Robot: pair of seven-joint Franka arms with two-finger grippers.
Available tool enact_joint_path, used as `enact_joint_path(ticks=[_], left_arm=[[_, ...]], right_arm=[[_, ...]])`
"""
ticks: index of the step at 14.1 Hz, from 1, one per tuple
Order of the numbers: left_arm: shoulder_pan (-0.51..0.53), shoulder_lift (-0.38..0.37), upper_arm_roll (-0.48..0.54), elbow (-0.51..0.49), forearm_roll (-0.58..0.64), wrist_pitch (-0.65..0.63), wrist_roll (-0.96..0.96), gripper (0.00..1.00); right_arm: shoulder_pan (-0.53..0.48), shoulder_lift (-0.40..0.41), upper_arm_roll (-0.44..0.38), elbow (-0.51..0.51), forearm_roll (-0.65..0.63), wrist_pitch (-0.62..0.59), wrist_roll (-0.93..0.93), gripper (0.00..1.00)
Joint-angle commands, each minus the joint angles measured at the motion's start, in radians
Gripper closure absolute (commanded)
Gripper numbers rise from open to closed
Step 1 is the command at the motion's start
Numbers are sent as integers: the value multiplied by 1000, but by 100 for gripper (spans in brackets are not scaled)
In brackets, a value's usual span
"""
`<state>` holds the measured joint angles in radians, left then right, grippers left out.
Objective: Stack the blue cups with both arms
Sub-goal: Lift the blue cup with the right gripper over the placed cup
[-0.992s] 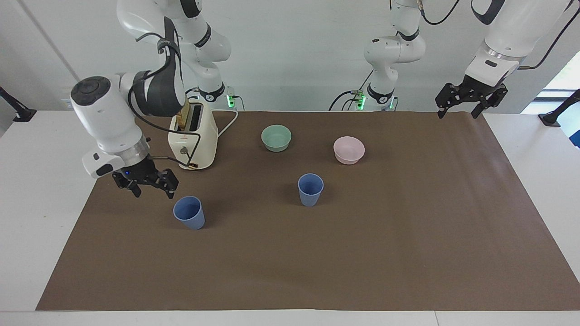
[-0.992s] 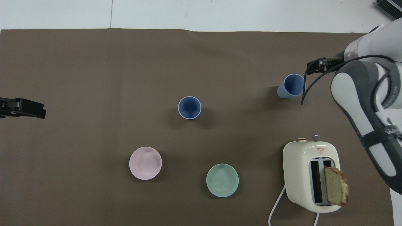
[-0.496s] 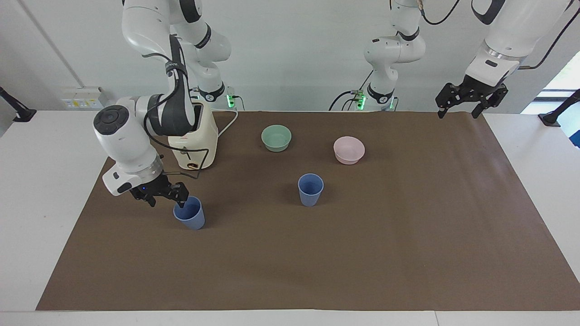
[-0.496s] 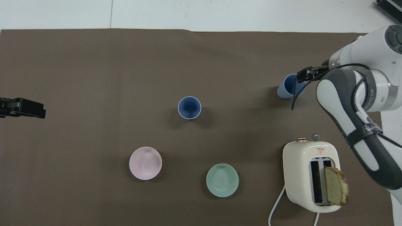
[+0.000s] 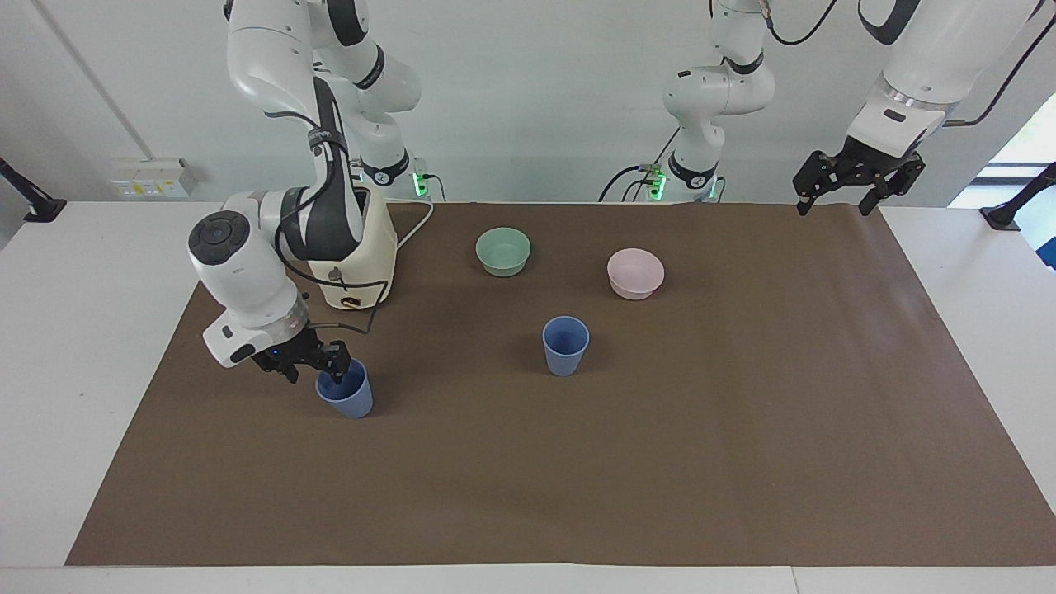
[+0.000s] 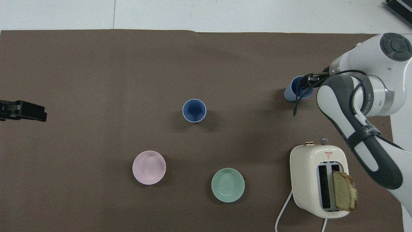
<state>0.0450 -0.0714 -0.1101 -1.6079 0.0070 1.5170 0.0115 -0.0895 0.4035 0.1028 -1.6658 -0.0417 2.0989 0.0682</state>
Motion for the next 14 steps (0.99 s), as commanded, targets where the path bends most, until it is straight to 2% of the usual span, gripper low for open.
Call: enact_joint_path(ticks=[1, 2, 3, 5, 7, 11, 14], left_arm=[[13, -10, -5, 8, -10, -20, 7, 0], [13, -10, -5, 8, -10, -20, 8, 0], [13, -10, -5, 8, -10, -20, 7, 0], [4, -10, -7, 6, -10, -23, 7, 0], [3, -21, -8, -6, -12, -27, 8, 0], [1, -33, -7, -23, -2, -26, 12, 0], [12, -33, -8, -23, -7, -14, 5, 0]], right_arm=[[-13, -5, 8, -20, -24, 24, -24, 74], [-13, -5, 8, -20, -24, 20, -21, 97], [-13, -5, 8, -17, -21, 20, -21, 100], [-13, -15, 8, -6, -17, 9, -16, 100], [-4, -61, 14, -6, -7, -5, -7, 100], [23, -210, 51, 18, -3, -153, 51, 100], [24, -319, 116, 21, 34, -207, 62, 100]])
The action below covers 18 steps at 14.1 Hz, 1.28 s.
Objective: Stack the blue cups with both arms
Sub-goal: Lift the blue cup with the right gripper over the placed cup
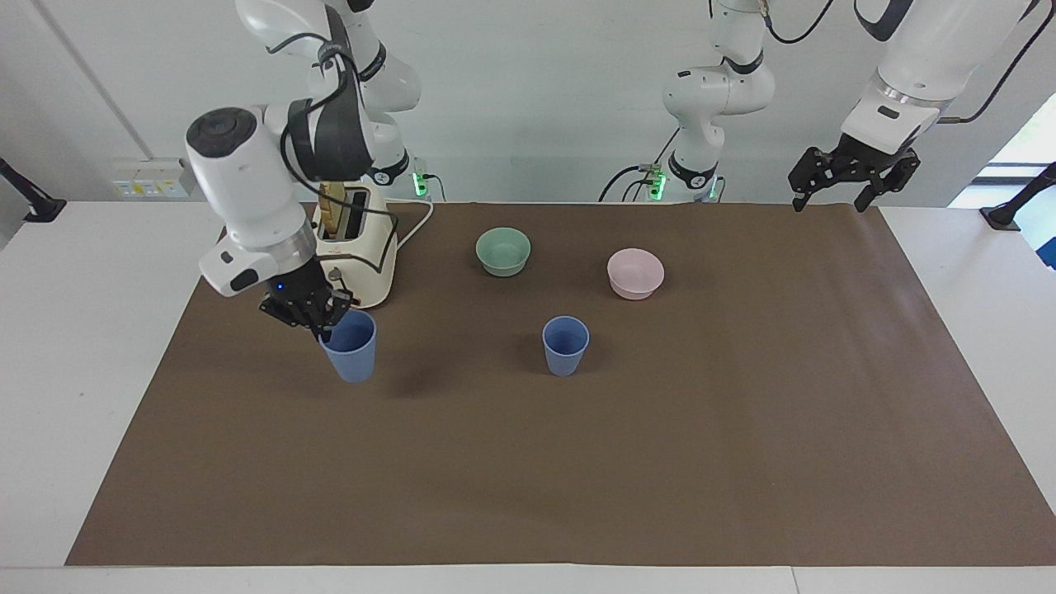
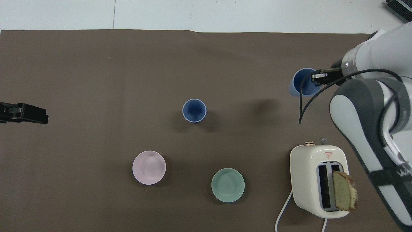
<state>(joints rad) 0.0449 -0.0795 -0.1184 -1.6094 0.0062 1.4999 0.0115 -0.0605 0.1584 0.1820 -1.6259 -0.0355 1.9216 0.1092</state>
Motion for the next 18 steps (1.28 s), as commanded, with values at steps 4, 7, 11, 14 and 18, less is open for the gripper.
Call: enact_joint_path(ticks=[4, 7, 11, 14, 18], left_arm=[[3, -19, 0, -9, -9, 2, 7, 0], [15, -20, 3, -11, -9, -6, 8, 0], [13, -20, 2, -9, -9, -7, 8, 0], [15, -20, 3, -11, -9, -7, 8, 0], [13, -20, 3, -11, -9, -7, 8, 0]], right_arm=[[56, -105, 99, -9, 42, -61, 133, 100], [198, -42, 106, 3, 42, -3, 234, 100], [341, 85, 108, 32, 25, 101, 412, 100], [357, 102, 106, 34, 25, 148, 412, 100], [353, 136, 106, 34, 29, 175, 415, 100]])
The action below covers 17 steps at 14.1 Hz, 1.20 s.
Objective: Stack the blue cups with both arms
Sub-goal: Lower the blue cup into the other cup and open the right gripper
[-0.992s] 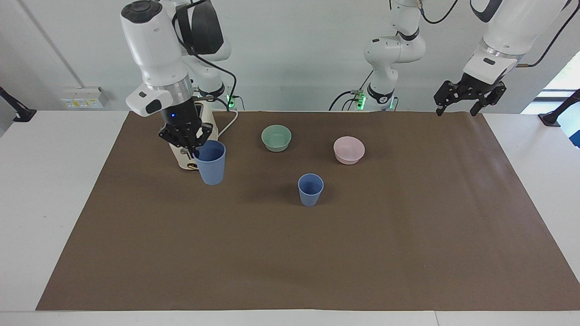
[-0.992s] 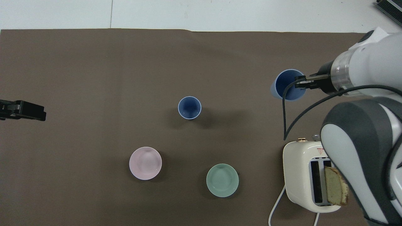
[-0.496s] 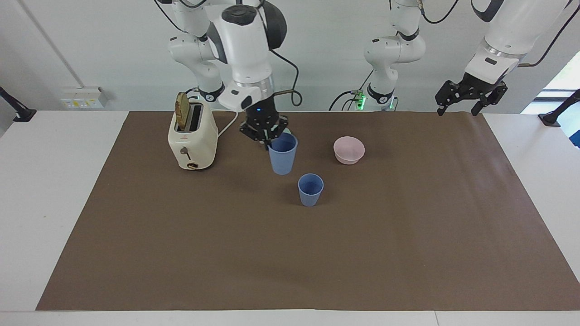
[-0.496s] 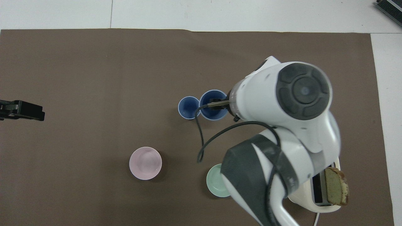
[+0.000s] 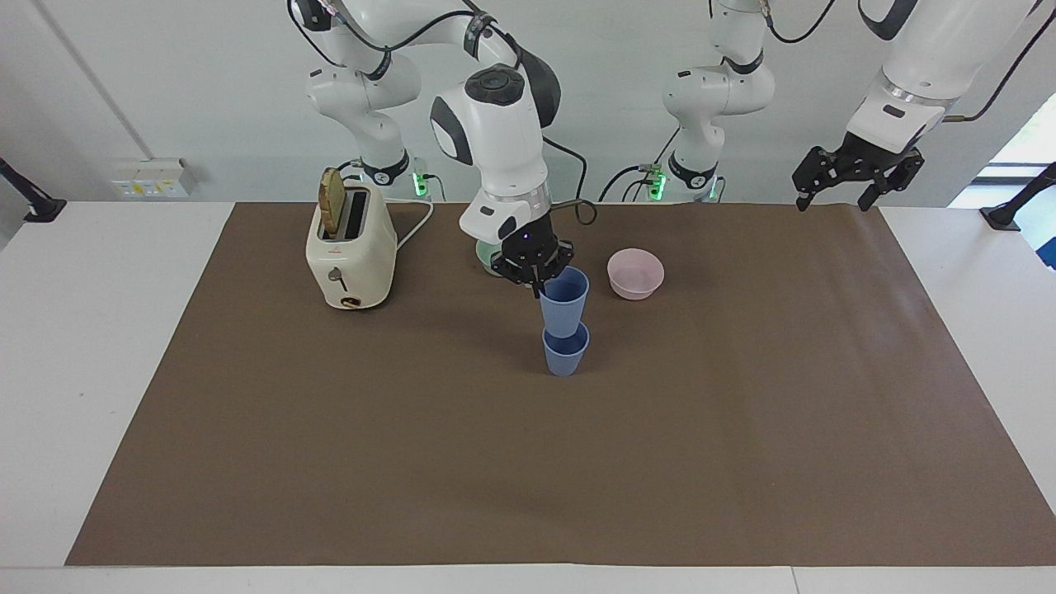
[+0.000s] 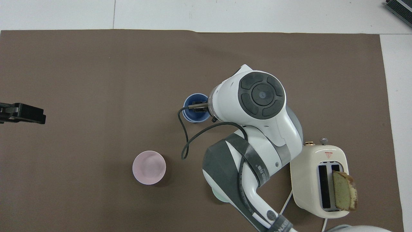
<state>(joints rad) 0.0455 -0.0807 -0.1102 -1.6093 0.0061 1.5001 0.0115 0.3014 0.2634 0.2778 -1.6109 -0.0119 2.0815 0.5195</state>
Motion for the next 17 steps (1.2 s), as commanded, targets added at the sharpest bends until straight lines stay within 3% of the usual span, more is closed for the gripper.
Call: enact_joint_path(ticks=[1, 9, 10, 12, 13, 15, 17], left_arm=[[13, -19, -5, -11, -8, -6, 8, 0], [13, -19, -5, -11, -9, -8, 8, 0], [14, -19, -5, -11, -9, -6, 8, 0], [14, -19, -5, -11, -8, -8, 8, 0], [13, -19, -5, -11, -8, -6, 8, 0], [14, -19, -5, -11, -8, -8, 8, 0], [14, -19, -5, -11, -9, -8, 8, 0]], right_arm=[[-4, 48, 11, 17, 12, 43, 10, 100], [-4, 94, 12, -12, 13, 83, -1, 100], [-4, 94, 12, -12, 15, 80, 1, 77], [-4, 96, 14, -8, 13, 80, -1, 22], [-4, 96, 14, -4, 12, 81, -1, 5], [-5, 85, 12, 8, 15, 80, 8, 0], [-22, 7, 11, -3, 15, 31, 10, 0]])
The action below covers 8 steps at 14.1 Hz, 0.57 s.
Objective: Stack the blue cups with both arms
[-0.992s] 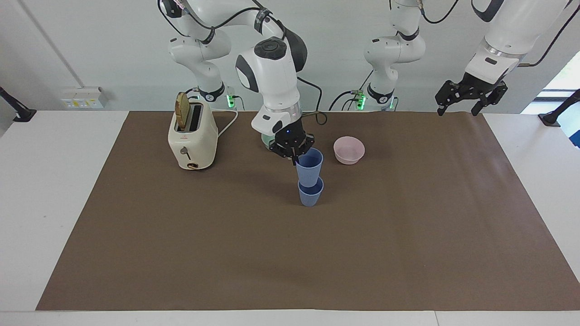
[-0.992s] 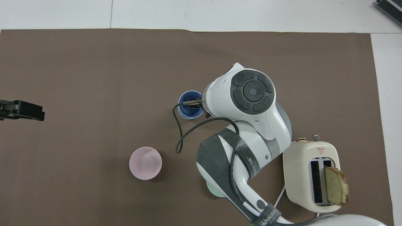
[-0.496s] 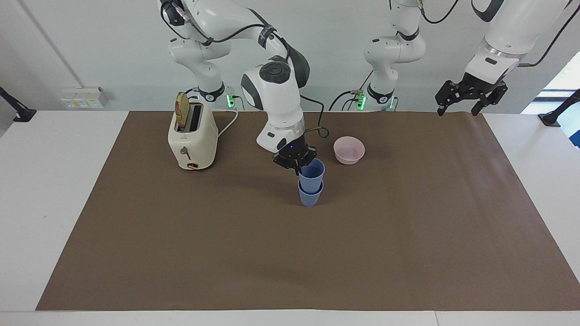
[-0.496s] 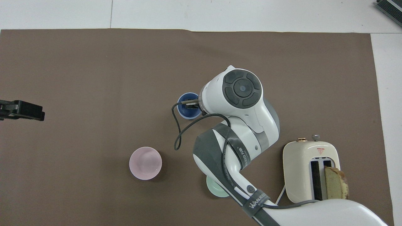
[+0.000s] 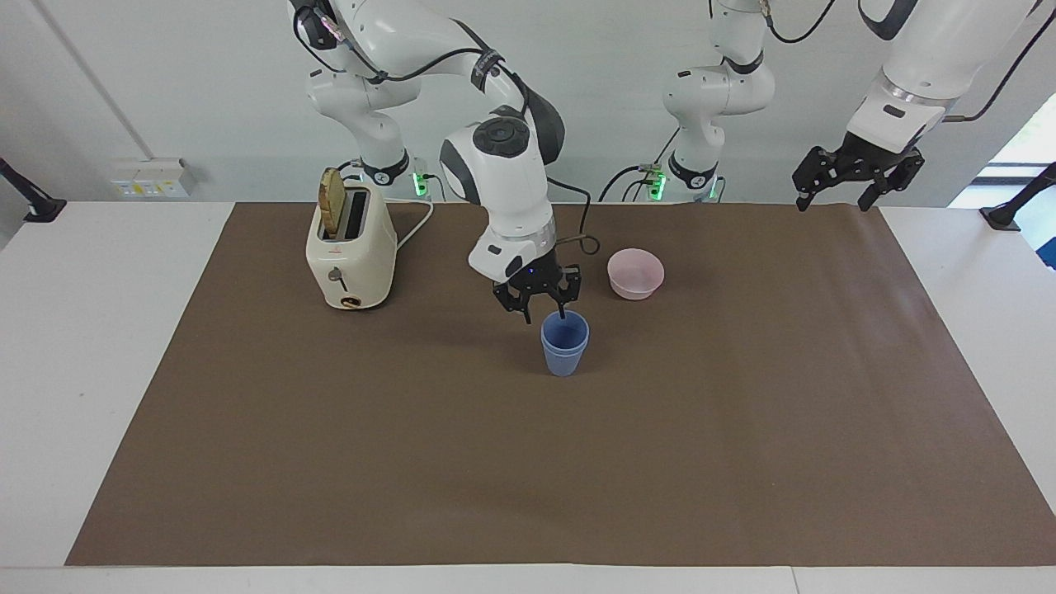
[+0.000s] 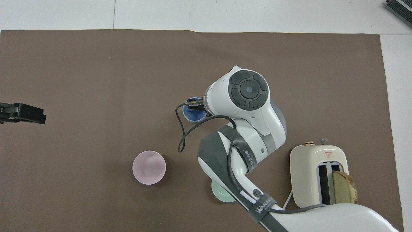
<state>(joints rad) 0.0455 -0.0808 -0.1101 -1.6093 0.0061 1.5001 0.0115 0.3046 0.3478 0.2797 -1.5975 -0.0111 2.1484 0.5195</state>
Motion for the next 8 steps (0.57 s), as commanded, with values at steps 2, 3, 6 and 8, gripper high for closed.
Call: enact_joint_path(ticks=[2, 3, 6, 8], left_arm=[[14, -19, -5, -11, -8, -8, 8, 0], [14, -19, -5, -11, -9, -8, 8, 0], [14, -19, -5, -11, -9, -8, 8, 0], [13, -19, -5, -11, -9, -8, 8, 0]], right_arm=[[-74, -160, 6, -18, 14, -166, 7, 0], [-111, -205, 6, -21, 14, -224, -2, 0], [-237, -358, 7, -85, 14, -353, -123, 0], [-312, -443, 6, -137, 16, -407, -219, 0]])
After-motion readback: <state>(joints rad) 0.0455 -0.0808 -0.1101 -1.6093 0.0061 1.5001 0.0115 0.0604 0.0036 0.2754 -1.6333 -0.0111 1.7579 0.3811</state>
